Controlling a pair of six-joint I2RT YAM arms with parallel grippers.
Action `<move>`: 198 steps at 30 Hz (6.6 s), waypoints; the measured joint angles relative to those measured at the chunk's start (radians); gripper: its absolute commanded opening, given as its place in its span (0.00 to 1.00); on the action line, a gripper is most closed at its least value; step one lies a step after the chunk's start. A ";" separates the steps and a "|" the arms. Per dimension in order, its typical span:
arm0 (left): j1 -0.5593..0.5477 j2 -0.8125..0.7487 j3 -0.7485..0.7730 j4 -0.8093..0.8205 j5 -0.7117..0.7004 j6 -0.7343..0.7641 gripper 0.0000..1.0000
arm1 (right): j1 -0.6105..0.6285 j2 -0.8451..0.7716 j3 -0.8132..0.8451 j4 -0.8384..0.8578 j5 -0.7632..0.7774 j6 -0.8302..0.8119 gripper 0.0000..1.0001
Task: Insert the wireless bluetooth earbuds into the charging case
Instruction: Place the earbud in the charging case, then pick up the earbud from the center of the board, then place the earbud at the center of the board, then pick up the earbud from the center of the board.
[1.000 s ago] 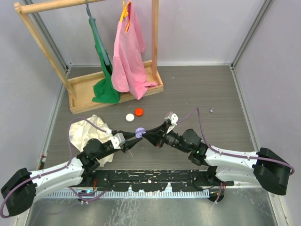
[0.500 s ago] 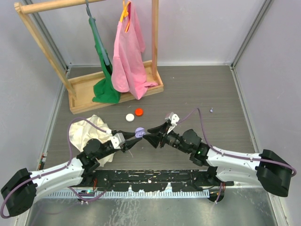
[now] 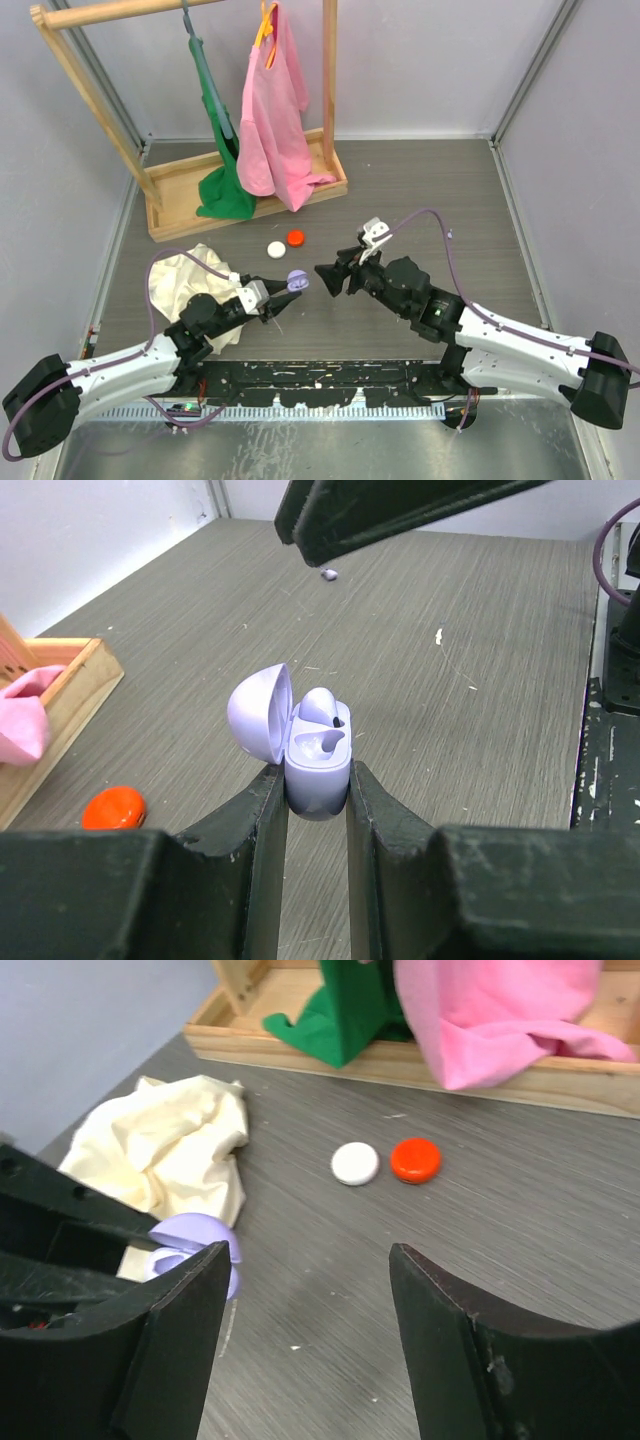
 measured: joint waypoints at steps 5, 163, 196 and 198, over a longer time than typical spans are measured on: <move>0.000 0.001 0.000 -0.006 -0.011 0.000 0.00 | -0.049 0.042 0.092 -0.175 0.075 -0.001 0.73; 0.000 -0.045 0.013 -0.057 -0.008 -0.002 0.00 | -0.137 0.742 0.387 -0.820 0.014 -0.105 0.54; 0.000 -0.039 0.013 -0.057 -0.005 -0.002 0.00 | -0.137 0.866 0.526 -0.913 0.201 0.080 0.65; 0.000 -0.039 0.013 -0.057 -0.005 -0.002 0.00 | -0.137 0.866 0.526 -0.913 0.200 0.080 0.65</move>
